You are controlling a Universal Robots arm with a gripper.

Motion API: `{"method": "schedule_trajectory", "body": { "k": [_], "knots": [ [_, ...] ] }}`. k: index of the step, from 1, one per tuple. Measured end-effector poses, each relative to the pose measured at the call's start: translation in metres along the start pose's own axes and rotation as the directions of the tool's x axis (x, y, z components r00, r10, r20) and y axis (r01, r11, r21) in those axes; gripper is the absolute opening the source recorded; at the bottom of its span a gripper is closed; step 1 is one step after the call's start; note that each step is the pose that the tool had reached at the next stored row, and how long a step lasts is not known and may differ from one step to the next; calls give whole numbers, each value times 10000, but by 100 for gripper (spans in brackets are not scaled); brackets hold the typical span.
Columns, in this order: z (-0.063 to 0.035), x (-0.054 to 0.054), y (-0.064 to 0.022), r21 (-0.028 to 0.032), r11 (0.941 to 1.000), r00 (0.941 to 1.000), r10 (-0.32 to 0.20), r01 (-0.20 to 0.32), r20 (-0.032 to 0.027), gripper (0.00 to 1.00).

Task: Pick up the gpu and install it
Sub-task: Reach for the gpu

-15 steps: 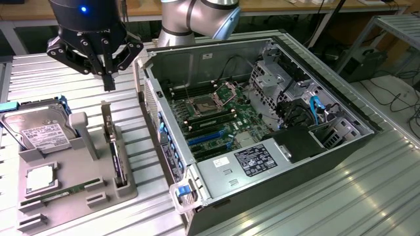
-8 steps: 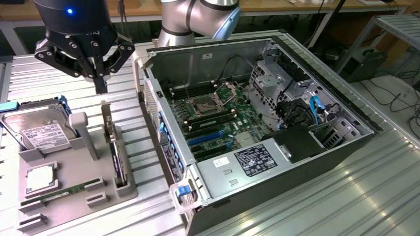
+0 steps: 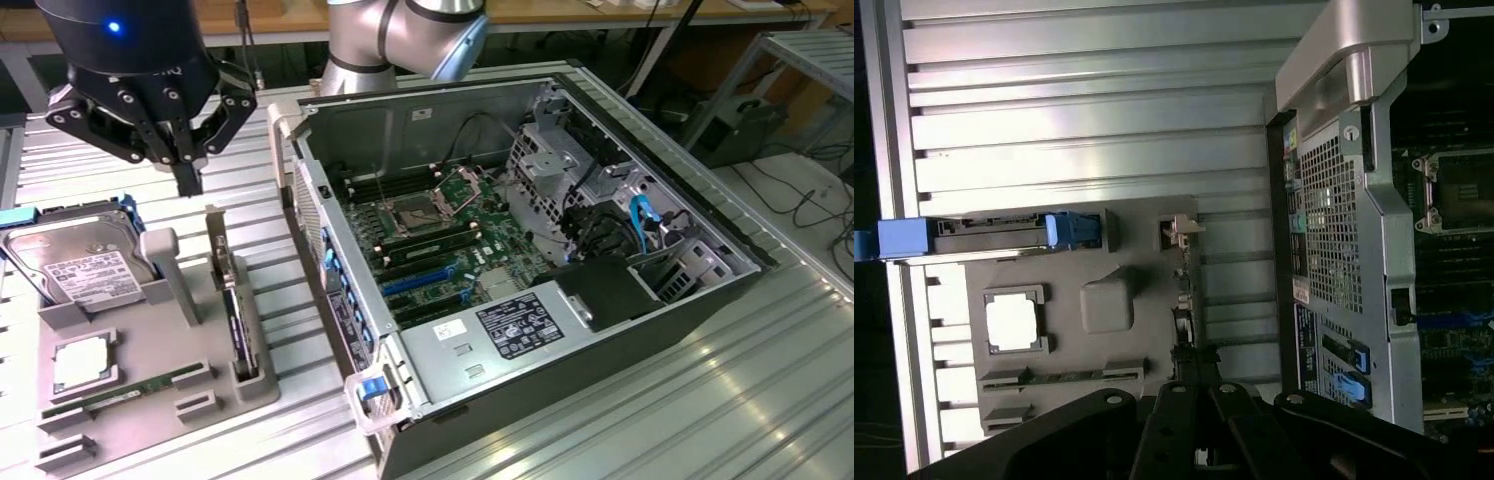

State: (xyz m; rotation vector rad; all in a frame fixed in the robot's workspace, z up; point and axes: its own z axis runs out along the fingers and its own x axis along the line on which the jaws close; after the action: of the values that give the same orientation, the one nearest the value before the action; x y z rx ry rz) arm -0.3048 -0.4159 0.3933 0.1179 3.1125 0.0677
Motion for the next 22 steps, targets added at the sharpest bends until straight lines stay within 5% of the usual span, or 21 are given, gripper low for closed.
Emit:
{"method": "schedule_trajectory", "body": {
  "k": [7, 14, 16, 21, 22],
  "knots": [
    [-5, 72, -60, 0, 10000, 10000, 0, 0, -1, 11],
    [-10, 57, -263, 3, 10000, 10000, 2, -2, -33, 11],
    [-5, 50, -299, 8, 10000, 9999, 6, -6, -127, 11],
    [22, -29, -311, 49, 10000, 9981, 27, -24, -610, 11],
    [26, -30, -311, 49, 10000, 9979, 29, -26, -641, 11]
  ]
}}
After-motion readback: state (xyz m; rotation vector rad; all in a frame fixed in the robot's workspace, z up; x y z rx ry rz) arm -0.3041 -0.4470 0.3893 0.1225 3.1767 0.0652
